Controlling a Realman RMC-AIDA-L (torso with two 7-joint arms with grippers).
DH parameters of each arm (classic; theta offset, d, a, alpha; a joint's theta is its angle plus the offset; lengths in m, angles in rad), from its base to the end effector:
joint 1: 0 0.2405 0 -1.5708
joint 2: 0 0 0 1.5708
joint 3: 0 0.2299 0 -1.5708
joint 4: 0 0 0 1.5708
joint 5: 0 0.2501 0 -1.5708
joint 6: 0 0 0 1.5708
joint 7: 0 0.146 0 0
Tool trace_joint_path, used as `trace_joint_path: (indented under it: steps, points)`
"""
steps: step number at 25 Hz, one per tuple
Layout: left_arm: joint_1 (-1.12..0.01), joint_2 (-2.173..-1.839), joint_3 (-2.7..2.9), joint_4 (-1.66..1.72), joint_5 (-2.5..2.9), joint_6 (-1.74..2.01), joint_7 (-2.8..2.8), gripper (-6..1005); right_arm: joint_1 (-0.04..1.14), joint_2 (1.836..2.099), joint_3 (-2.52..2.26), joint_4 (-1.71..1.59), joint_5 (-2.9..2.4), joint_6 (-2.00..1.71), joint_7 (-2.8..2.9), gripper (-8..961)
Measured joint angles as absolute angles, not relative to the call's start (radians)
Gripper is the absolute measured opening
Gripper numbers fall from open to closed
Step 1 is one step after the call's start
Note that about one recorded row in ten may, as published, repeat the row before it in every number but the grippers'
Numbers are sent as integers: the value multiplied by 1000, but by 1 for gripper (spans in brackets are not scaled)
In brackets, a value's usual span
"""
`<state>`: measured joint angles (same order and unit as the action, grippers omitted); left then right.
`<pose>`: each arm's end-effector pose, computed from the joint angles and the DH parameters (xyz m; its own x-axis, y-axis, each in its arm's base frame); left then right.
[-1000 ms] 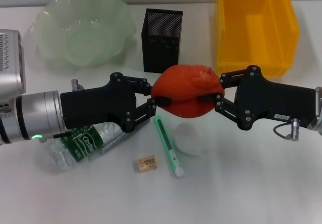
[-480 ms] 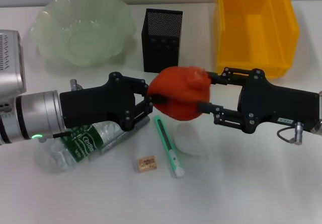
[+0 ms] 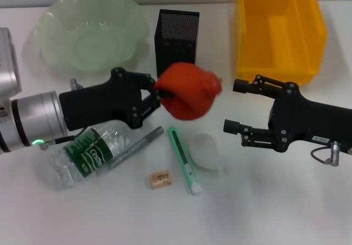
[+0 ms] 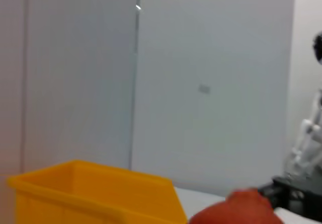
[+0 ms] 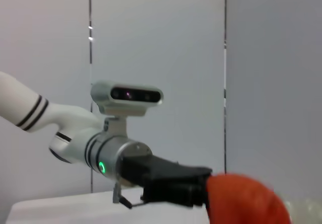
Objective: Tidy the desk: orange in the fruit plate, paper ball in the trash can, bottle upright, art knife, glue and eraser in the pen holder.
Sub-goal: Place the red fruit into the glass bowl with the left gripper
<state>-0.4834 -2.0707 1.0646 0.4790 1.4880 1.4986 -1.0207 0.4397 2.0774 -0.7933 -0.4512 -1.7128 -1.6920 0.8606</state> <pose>-0.2412 0.3353 -0.0336 0.7490 0.0989 0.6552 0.2934 -0.9361 -0.1941 0.2671 0.3022 -0.0154 0.7397 0.0076 -0.6729 -0.2100 -0.9474 -0.2415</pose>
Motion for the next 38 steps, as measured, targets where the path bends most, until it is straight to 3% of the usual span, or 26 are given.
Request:
trace_joint_path:
  steps: [23, 38]
  points:
    - [-535, -2077, 887, 202, 1005, 1175, -908, 77, 423, 2079, -798, -410, -1714, -1580, 867, 787]
    - [-567, -2079, 896, 195, 999, 1084, -823, 93, 438, 2077, -805, -403, -1719, -1478, 937, 787]
